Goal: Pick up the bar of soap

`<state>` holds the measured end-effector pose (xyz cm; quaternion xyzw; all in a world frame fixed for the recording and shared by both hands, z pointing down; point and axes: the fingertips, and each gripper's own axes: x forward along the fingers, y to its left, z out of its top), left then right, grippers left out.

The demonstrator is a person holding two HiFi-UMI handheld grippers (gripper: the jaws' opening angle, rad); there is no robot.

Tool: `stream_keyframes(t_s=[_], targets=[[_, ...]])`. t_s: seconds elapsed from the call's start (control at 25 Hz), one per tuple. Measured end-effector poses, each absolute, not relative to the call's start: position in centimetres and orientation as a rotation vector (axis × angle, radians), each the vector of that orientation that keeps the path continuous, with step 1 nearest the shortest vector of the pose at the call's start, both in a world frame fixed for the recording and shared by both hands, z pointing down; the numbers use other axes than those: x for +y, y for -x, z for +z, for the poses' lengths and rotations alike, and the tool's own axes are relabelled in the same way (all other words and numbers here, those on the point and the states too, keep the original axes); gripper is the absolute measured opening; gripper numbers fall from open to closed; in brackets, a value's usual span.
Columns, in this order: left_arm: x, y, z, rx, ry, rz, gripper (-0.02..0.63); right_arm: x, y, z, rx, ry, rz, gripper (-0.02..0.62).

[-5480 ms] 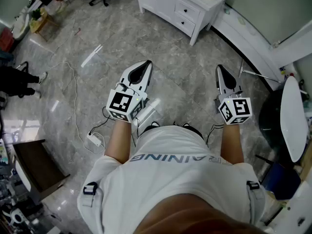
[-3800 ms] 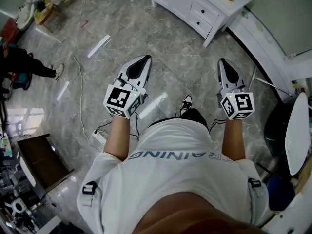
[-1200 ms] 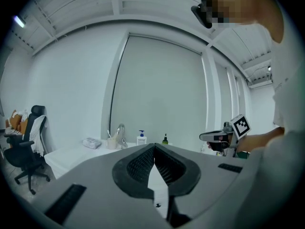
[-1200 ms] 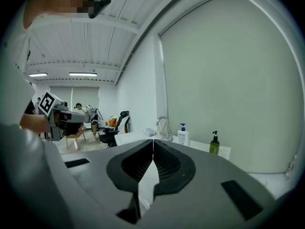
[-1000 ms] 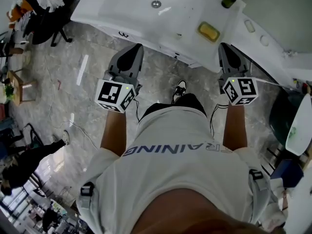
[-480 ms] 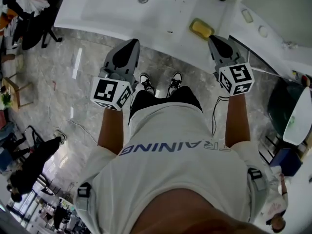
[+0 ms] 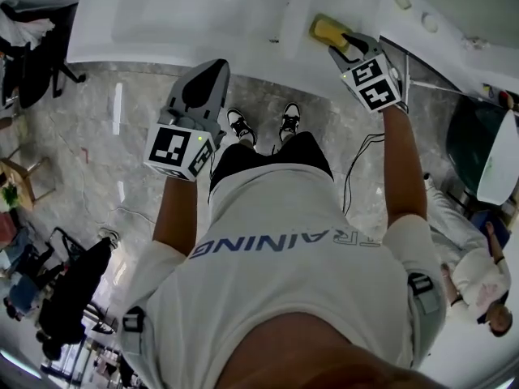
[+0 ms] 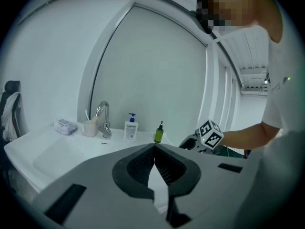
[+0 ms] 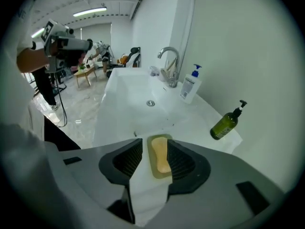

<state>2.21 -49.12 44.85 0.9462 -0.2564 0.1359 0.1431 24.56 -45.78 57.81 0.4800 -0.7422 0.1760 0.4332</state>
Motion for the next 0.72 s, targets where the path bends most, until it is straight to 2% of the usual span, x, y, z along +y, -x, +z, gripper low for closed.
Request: stream_keyframes(t_s=[0.36, 0.72], targets=[[-49.8, -0.9, 47.3, -0.786, -2.665, 0.444, 0.0, -48.4, -26.6, 65.9, -1.726, -0.872, 0.458, 0.187], [-50.8, 0.1, 47.5, -0.83, -2.636, 0.444, 0.0, -48.5, -27.2, 69.0, -1.643, -0.662, 0.513, 0.189]])
